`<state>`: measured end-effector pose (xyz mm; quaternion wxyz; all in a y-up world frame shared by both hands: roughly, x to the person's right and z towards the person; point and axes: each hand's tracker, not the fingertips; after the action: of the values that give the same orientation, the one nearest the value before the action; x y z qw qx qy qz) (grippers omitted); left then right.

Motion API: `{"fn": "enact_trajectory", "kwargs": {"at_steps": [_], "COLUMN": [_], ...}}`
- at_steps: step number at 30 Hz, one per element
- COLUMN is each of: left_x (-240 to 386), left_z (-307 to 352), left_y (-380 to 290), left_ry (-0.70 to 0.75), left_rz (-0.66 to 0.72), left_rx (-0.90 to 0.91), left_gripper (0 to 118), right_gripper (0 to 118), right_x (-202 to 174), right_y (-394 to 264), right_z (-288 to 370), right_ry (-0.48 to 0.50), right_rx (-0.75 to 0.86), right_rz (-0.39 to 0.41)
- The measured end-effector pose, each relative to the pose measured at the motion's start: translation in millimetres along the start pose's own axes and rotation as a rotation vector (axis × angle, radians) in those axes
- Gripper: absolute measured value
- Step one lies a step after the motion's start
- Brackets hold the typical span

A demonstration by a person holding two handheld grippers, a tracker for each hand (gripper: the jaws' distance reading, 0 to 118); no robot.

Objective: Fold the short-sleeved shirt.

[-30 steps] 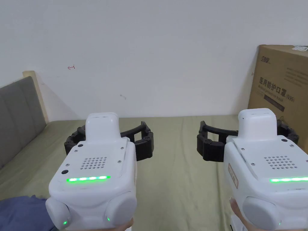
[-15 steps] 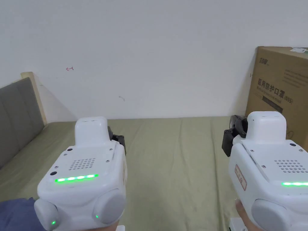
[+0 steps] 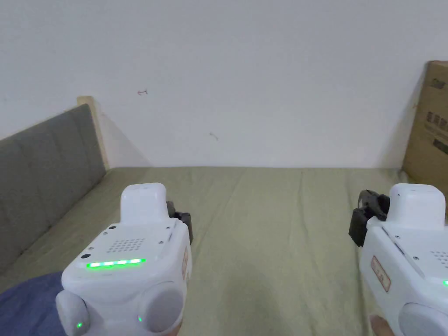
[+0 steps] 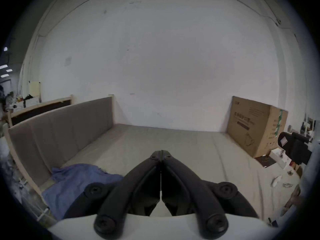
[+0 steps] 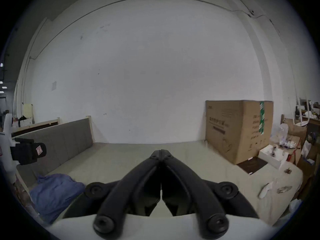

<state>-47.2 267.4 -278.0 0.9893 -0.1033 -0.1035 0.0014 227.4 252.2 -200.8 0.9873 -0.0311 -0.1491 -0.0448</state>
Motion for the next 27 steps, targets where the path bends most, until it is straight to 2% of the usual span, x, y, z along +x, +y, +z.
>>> {"fn": "enact_trajectory", "kwargs": {"at_steps": [4, 6, 9, 12, 15, 19, 21, 26, 27], "left_x": [-79.3, -114.4, -154.8, -178.0, -193.7, -214.5, -233.3, -300.0, -309.9], "left_z": [23.7, 39.6, 59.5, 72.1, 78.2, 73.0, 58.2, -24.4, -40.1], "left_y": [-6.8, -12.1, -20.0, -28.0, -35.7, -42.7, -47.7, -90.2, -103.5], "left_ry": [0.201, 0.321, 0.402, 0.457, 0.491, 0.516, 0.481, 0.245, 0.227], "left_rz": [0.001, 0.018, 0.069, 0.078, 0.073, 0.073, 0.098, 0.244, 0.260], "left_rx": [0.012, 0.026, 0.012, -0.010, -0.018, -0.054, -0.155, -0.633, -0.672], "left_gripper": [0, 0, 0, 0, 0, 0, 0, 0, 0], "right_gripper": [0, 0, 0, 0, 0, 0, 0, 0, 0], "right_x": [-70.1, -109.8, -167.8, -211.1, -239.2, -269.7, -281.2, -294.6, -295.5], "right_y": [-14.8, -22.4, -32.7, -37.3, -36.7, -40.1, -44.7, -65.8, -71.1], "right_z": [-18.5, -21.3, -20.6, -17.1, -20.1, -30.5, -36.9, -54.5, -58.3], "right_ry": [0.178, 0.283, 0.435, 0.524, 0.566, 0.608, 0.626, 0.664, 0.667], "right_rx": [-0.076, -0.100, -0.135, -0.133, -0.147, -0.187, -0.215, -0.303, -0.319], "right_rz": [0.008, 0.054, 0.115, 0.150, 0.140, 0.148, 0.160, 0.224, 0.236]}}
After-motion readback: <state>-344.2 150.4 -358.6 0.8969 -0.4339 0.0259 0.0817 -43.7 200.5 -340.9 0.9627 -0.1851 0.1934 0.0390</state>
